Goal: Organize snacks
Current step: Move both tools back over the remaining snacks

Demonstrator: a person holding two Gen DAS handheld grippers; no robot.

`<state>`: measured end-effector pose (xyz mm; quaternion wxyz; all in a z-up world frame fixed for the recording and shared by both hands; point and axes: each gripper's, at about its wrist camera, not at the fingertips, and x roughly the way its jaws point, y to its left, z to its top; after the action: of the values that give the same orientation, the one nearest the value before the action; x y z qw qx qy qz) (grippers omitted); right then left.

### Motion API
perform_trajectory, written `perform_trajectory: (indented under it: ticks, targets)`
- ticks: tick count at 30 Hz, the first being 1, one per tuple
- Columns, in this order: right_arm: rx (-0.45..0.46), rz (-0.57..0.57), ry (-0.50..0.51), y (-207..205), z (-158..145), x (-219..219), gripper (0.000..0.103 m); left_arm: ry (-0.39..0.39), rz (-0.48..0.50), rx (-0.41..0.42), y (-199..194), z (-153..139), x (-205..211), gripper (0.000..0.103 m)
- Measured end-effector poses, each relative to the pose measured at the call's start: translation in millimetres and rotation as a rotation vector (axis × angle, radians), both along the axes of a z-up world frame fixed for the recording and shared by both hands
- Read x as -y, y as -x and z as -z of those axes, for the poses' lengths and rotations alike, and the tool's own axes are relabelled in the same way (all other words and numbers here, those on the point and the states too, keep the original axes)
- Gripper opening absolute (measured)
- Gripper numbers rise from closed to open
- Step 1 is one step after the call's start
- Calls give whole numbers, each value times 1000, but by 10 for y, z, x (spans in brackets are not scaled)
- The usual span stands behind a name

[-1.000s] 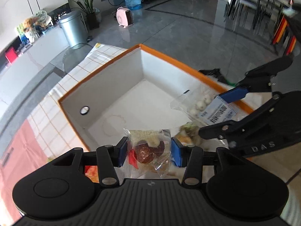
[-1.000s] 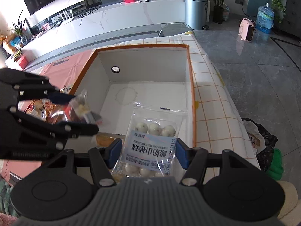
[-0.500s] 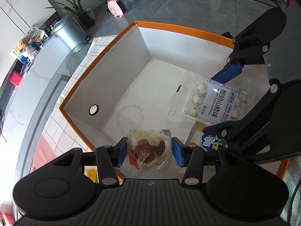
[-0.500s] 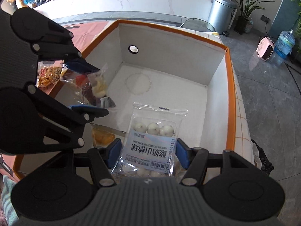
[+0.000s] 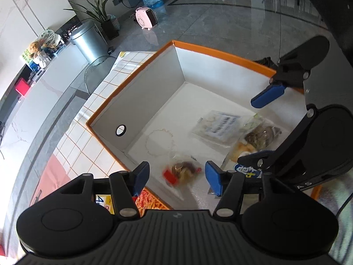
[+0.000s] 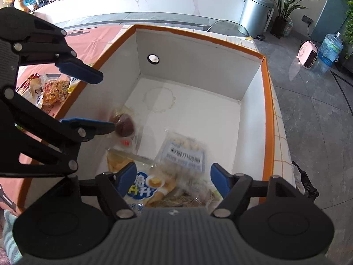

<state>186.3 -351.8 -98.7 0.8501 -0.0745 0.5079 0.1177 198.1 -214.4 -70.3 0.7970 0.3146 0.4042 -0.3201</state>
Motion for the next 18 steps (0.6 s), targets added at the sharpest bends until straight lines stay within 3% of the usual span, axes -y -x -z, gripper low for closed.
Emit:
perform_trajectory:
  ticks: [4, 8, 18]
  targets:
    - [8, 44, -35, 110, -134, -9, 78, 61, -39, 9, 117, -175, -146, 70]
    - [40, 131, -97, 305, -298, -40, 78, 131, -140, 30, 302, -360, -376, 70]
    - [255, 270, -300, 940, -598, -516, 78, 321, -418, 132, 741, -783, -1290, 72]
